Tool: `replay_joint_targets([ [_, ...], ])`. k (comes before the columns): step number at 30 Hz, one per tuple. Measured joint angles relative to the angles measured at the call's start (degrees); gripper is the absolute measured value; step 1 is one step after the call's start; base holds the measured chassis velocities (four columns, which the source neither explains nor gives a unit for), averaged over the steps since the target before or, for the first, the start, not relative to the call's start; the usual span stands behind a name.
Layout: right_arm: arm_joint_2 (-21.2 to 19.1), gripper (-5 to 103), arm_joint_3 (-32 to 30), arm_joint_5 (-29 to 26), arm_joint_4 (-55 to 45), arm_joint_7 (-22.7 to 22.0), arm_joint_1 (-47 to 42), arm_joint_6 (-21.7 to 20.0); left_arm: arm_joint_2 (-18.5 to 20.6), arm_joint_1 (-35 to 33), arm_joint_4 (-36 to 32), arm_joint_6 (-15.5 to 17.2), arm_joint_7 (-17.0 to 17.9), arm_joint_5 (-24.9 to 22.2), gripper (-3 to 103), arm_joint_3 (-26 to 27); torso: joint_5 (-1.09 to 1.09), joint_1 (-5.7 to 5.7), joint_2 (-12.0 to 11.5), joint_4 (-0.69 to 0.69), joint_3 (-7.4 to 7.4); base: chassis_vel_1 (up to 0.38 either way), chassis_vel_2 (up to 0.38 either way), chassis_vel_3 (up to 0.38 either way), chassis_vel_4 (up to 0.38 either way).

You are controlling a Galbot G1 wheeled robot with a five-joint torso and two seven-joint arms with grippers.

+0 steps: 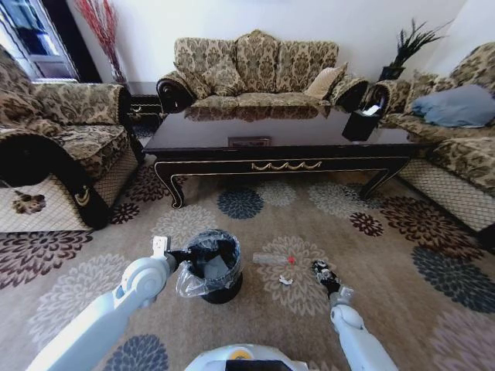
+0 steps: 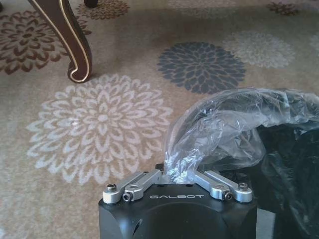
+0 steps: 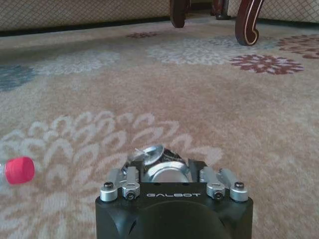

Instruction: Move to the front of the table and pick up the trash from the floor, then place it into the trash bin.

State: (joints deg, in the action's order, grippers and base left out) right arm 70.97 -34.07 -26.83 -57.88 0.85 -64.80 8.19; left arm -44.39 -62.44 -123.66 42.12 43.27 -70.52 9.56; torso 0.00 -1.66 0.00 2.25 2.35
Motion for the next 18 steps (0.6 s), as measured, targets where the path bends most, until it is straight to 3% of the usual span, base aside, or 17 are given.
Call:
replay_joint_targets([
  [2,0.03,48,-0.08,0.00,-0.25,-0.03,-0.16,-0.03,0.16,-0.09,-0.03,0.00,0.00,0.07,4,-0.17,0.00,0.00,0.00,0.01,0.00,0.000,0.000,0.000,0.000],
  [5,0.14,32,-0.39,0.18,-1.86,-0.05,-1.57,-0.08,0.28,-0.44,-0.72,0.00,-0.18,0.00,4,-0.47,-0.01,0.00,0.00,0.02,0.00,0.000,0.000,0.000,0.000],
  [8,0.20,26,-0.50,0.25,-2.38,-0.04,-2.14,-0.08,0.13,-0.49,-0.76,0.00,-0.17,0.05,4,-0.53,-0.01,0.00,0.00,0.02,0.00,0.000,0.000,0.000,0.000],
  [11,0.40,10,-0.77,0.54,-3.61,0.08,-3.43,0.21,-0.01,-0.83,-0.94,0.00,-0.34,0.25,4,-0.60,0.00,0.00,0.00,0.02,0.00,0.000,0.000,0.000,0.000],
  [13,0.43,10,-0.80,0.58,-3.85,0.07,-3.59,0.27,-0.01,-0.93,-0.98,0.00,-0.44,0.33,4,-0.60,0.01,0.00,0.00,0.02,0.00,0.000,0.000,0.000,0.000],
  [15,0.63,-1,-0.98,0.66,-6.12,-0.45,-4.54,0.44,0.02,-1.49,-1.18,0.00,-0.90,0.69,4,-0.50,0.05,0.00,0.00,0.05,0.01,0.000,0.000,0.000,0.000],
  [17,0.64,5,-1.10,0.71,-7.30,-0.77,-4.84,0.60,0.07,-1.63,-1.26,0.00,-1.01,0.80,4,-0.46,0.07,0.00,0.00,0.05,0.02,0.000,0.000,0.000,0.000],
  [18,0.52,21,-1.56,1.16,-11.70,-1.88,-6.16,0.62,0.14,-1.72,-1.45,0.01,-1.06,1.02,4,-0.37,0.00,0.00,0.00,0.01,0.01,0.000,0.000,0.000,0.000],
])
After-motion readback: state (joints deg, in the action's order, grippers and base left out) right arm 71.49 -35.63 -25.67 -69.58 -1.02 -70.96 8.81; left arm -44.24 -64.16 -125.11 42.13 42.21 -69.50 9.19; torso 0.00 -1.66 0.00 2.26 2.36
